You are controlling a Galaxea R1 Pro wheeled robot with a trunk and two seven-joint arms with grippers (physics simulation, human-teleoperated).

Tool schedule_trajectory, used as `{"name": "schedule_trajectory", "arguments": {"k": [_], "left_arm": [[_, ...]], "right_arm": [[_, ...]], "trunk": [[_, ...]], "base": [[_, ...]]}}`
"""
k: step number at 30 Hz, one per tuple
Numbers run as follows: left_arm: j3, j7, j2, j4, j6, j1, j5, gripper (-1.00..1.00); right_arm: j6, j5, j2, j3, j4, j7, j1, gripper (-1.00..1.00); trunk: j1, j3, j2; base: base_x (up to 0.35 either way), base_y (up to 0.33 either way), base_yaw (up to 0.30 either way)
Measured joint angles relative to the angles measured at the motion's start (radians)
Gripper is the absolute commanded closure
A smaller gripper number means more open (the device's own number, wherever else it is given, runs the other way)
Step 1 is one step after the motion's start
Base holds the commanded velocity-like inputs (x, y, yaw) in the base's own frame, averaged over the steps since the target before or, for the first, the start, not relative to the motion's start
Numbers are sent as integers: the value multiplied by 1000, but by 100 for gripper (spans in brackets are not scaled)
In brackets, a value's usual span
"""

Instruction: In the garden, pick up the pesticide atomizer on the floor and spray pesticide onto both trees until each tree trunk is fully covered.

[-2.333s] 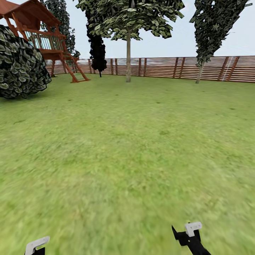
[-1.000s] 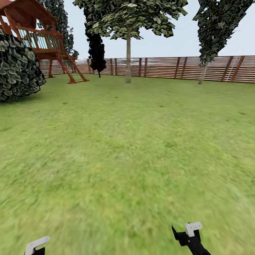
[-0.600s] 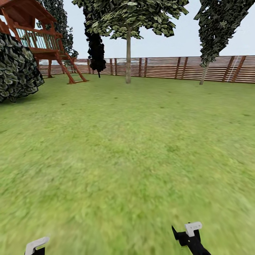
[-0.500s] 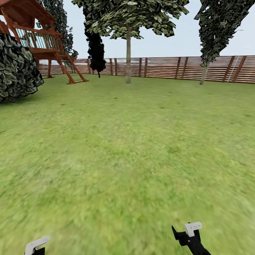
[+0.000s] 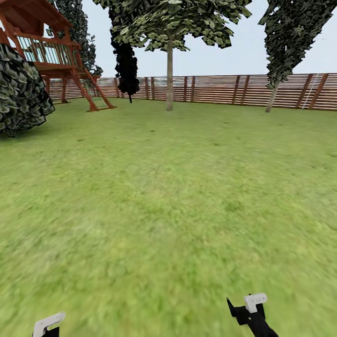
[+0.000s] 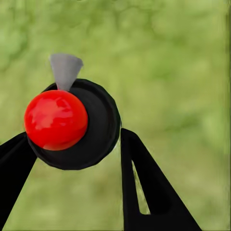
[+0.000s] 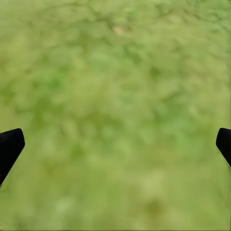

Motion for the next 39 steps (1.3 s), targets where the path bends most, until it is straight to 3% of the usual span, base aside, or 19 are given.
{"name": "schedule_trajectory", "arguments": {"k": [39], "left_arm": [[0, 0, 0, 0, 0, 2, 0, 100]], "right_arm": [[0, 0, 0, 0, 0, 0, 0, -100]], "trunk": [[0, 0, 0]], "base": [[341, 0, 0]]}}
